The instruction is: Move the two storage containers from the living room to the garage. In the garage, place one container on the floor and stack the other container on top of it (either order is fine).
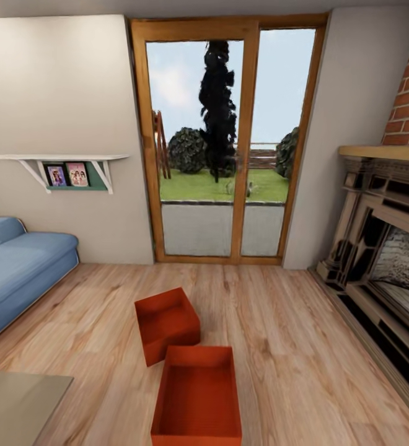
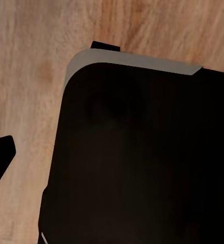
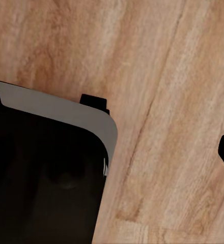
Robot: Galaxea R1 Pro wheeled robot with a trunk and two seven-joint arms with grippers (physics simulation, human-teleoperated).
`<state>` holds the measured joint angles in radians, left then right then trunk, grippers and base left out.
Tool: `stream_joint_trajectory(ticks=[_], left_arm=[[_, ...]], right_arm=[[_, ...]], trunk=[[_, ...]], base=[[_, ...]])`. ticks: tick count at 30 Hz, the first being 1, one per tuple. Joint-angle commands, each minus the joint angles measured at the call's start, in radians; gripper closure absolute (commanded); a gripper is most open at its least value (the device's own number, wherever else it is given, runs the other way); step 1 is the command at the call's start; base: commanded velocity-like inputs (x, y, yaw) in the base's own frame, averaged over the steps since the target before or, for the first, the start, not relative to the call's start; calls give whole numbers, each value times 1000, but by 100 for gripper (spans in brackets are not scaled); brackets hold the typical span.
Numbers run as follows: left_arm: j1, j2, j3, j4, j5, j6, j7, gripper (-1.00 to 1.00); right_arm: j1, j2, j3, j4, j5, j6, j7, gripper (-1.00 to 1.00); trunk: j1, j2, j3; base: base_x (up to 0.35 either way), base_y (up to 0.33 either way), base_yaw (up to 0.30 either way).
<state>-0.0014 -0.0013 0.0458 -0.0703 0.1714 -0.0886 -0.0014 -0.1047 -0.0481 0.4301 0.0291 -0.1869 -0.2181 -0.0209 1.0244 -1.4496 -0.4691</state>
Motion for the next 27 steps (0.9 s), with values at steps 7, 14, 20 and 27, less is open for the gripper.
stream_joint_trajectory(ticks=[7,14,20,27], left_arm=[[0,0,5,0,5,-2,0,-100],[0,0,5,0,4,-2,0,-100],[0,0,5,0,2,-5,0,-100],[0,0,7,-1,7,-12,0,-100]], right_arm=[[-1,1,9,3,-8,-6,-1,-100],[-1,2,9,3,-8,-5,-1,-100],[-1,1,9,3,-9,-6,-1,-100],[-1,2,9,3,-9,-4,-1,-100]], trunk=[[1,0,-1],[1,0,-1],[1,0,-1],[1,0,-1]], base=[[320,0,0],[320,0,0],[320,0,0],[231,0,0]])
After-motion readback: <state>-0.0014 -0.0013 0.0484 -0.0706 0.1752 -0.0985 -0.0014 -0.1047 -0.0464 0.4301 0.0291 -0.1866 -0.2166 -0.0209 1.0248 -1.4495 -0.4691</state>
